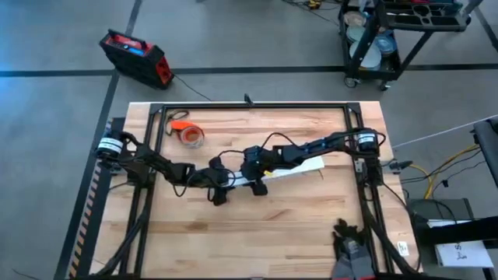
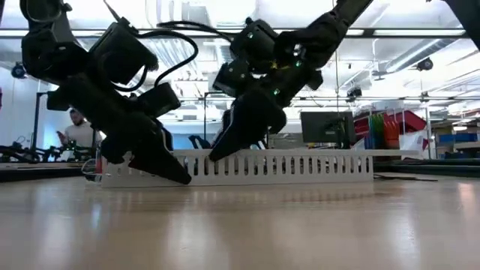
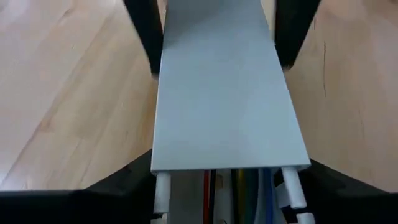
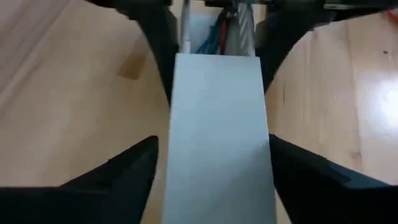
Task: Ziptie cables
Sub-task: Close the white cable duct
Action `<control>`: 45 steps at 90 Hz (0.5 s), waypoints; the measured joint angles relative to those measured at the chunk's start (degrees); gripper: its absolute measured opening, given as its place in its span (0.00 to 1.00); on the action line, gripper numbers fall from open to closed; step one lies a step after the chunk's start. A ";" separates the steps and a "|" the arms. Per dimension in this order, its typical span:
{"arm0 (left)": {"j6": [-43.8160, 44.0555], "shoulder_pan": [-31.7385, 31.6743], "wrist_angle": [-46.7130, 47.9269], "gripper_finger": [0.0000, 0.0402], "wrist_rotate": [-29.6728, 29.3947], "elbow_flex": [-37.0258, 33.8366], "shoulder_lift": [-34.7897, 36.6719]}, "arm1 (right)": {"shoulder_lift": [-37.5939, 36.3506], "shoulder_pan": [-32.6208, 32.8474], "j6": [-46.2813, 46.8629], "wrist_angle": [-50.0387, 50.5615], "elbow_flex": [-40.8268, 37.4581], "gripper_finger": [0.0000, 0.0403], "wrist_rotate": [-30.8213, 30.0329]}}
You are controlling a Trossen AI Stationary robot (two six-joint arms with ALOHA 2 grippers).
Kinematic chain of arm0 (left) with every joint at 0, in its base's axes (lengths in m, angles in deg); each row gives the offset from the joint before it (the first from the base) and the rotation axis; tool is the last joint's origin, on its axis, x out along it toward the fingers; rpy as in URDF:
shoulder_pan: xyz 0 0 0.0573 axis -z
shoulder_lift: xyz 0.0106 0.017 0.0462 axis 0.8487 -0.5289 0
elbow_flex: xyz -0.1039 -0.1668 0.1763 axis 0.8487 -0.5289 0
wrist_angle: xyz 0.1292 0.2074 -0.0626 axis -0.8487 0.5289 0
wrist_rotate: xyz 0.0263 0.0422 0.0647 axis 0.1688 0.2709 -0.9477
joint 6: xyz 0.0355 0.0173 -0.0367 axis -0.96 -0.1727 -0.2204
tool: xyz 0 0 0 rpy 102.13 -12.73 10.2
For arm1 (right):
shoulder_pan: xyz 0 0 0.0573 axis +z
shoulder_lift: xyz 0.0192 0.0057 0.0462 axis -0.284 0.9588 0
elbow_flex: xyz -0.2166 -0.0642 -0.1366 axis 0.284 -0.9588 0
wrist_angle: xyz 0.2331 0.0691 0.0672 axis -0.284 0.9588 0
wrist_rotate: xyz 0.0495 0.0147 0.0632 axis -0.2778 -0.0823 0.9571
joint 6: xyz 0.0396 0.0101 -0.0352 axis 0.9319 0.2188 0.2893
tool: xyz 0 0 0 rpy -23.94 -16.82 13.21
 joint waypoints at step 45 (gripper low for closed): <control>1.01 0.02 0.80 0.58 -0.41 -0.13 0.07 | -2.35 -1.23 -1.43 8.61 -0.60 0.56 -2.04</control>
